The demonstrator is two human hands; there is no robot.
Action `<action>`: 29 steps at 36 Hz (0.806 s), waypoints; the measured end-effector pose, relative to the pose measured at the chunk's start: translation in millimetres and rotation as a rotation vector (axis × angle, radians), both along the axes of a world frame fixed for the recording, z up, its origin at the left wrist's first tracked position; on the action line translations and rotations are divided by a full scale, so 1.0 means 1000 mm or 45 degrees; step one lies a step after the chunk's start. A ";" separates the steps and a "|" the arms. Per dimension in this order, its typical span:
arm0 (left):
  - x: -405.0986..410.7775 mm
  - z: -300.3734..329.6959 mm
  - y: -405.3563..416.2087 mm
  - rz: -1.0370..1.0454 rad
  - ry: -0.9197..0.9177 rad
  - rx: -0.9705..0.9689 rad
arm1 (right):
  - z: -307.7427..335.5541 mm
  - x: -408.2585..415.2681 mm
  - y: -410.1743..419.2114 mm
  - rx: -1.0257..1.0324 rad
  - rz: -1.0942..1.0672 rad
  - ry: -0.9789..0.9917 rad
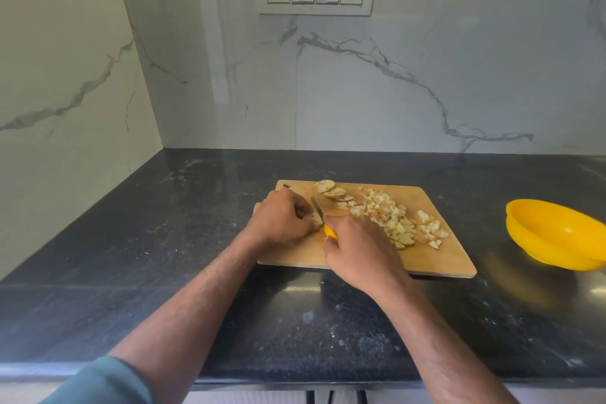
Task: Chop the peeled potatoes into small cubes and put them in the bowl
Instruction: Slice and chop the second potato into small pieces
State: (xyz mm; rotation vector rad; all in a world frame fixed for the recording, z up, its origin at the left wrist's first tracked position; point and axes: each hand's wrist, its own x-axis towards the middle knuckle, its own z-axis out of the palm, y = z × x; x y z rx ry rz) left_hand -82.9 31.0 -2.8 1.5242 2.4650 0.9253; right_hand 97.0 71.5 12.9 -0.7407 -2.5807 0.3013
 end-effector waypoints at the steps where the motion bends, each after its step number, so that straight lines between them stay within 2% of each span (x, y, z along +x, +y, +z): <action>1: 0.001 0.000 0.000 0.011 0.000 0.001 | 0.000 -0.001 0.000 0.002 0.007 -0.009; 16: 0.004 -0.001 0.003 0.100 -0.045 0.021 | -0.011 0.015 -0.003 -0.023 0.036 -0.129; 22: 0.002 0.000 -0.002 0.000 -0.088 0.007 | -0.012 0.030 -0.008 -0.017 0.029 0.040; 29: -0.008 0.003 -0.006 -0.044 -0.131 0.050 | -0.014 0.031 -0.007 -0.028 0.021 0.111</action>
